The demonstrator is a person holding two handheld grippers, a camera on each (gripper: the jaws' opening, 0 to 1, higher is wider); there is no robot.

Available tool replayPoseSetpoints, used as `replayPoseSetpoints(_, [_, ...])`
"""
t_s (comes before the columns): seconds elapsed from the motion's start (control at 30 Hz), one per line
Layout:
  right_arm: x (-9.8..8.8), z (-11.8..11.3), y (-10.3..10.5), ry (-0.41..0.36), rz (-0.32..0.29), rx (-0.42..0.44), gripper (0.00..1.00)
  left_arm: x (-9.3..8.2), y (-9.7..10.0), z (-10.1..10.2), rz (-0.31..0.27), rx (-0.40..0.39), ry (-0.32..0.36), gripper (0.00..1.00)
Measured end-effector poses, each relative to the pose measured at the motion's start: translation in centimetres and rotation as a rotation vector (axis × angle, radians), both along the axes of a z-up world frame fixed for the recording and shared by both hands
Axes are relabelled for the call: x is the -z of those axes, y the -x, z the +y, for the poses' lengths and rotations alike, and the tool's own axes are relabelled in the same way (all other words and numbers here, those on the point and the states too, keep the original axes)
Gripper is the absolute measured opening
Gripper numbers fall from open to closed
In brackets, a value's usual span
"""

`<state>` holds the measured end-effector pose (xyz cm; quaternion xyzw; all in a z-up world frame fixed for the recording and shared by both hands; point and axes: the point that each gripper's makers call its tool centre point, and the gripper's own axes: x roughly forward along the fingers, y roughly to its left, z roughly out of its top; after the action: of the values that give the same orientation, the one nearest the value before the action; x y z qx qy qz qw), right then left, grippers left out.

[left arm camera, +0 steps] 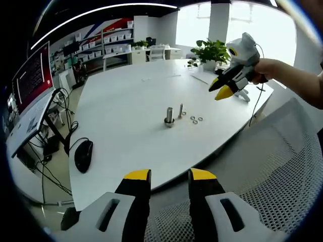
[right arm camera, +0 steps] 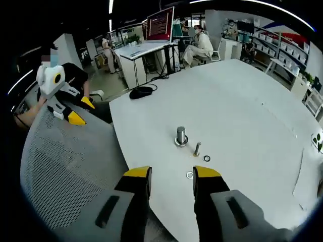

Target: Place the washer onto the threaded stud by aligning its center hole with the stud, sliding it down to the base, and recovering from edge contact or off-axis alignment until the washer reaches the visible bottom stop.

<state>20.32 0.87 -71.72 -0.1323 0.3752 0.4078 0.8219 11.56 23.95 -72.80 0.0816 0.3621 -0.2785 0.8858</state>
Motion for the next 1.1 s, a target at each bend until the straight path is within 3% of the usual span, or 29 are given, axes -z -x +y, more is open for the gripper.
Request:
replayPoseSetpoints(0.1, [-1.7, -2.0, 1.0, -0.054, -0.011, 0.097, 0.34, 0.0, 0.0, 0.0, 0.001, 0.001, 0.001, 0.28])
replayPoseSetpoints(0.2, [-3.9, -4.3, 2.2, -0.097, -0.063, 0.193, 0.35, -0.1, 0.0, -0.1, 0.001, 0.006, 0.004, 0.28])
replayPoseSetpoints(0.37, [-5.8, -6.9, 4.1, -0.154, -0.124, 0.332, 0.37, -0.2, 0.0, -0.3, 0.000, 0.014, 0.009, 0.27])
replayPoseSetpoints(0.5, [-5.6, -7.8, 5.8, -0.196, -0.152, 0.429, 0.38, 0.0, 0.2, -0.3, 0.010, 0.020, 0.004, 0.27])
replayPoseSetpoints(0.8, [-3.3, -5.1, 8.2, -0.230, -0.133, 0.484, 0.39, 0.2, 0.4, -0.5, 0.025, 0.041, 0.004, 0.26])
replayPoseSetpoints(1.1, [-2.6, -5.7, 7.5, -0.141, -0.205, 0.539, 0.40, 0.2, 0.7, -0.8, 0.018, 0.076, 0.004, 0.24])
